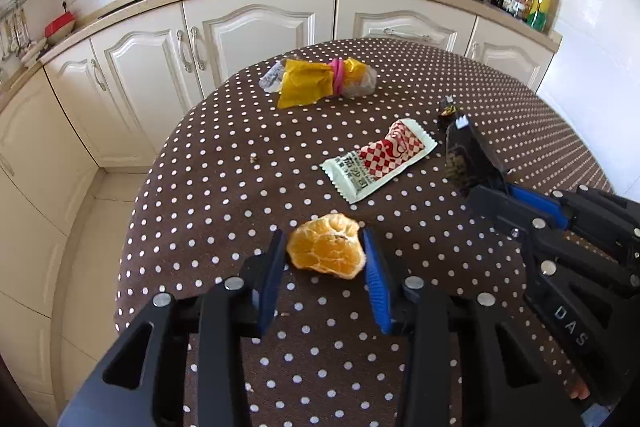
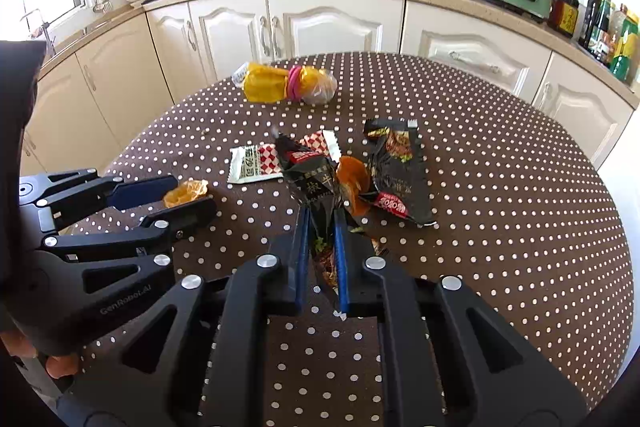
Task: Collect trash
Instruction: 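Carry the orange peel and black wrapper over the blue bin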
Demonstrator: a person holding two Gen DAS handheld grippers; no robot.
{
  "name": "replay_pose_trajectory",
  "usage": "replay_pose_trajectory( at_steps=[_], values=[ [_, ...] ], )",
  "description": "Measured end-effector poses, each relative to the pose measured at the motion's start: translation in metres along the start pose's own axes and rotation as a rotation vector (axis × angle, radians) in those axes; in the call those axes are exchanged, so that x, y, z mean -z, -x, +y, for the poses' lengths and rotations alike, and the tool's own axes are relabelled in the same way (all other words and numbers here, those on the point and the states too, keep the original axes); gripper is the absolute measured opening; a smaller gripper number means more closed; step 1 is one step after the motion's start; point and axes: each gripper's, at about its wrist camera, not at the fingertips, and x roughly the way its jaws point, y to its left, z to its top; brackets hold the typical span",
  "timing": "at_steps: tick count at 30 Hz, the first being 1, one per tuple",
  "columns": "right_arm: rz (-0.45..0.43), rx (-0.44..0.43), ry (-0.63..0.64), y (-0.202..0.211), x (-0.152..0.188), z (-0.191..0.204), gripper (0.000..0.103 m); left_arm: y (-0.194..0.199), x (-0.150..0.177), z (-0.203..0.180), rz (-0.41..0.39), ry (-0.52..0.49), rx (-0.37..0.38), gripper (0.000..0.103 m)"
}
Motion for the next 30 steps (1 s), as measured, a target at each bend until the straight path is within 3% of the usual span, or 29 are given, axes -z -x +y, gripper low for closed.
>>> replay_pose_trajectory(
  at_steps=[8, 14, 23, 30],
  values=[
    [-0.057, -0.038, -0.005, 0.024, 0.003, 0.018, 0.009, 0.043, 0.02, 0.027, -0.065, 0.047, 0.047, 0.037],
    [-0.108, -0.105, 0.02, 0.054, -0.003, 0.06, 0.008, 0.084, 0.043, 0.067, -0.118, 0.106, 0.053, 0.037],
    [-0.105, -0.267, 0.142, 0.061, -0.006, 0.188, 0.008, 0.136, 0.101, 0.174, -0.158, 0.238, -0.041, 0.037],
    [0.026, -0.418, 0.21, 0.013, 0.016, 0.3, 0.008, 0.13, 0.165, 0.266, -0.087, 0.38, -0.125, 0.037]
  ],
)
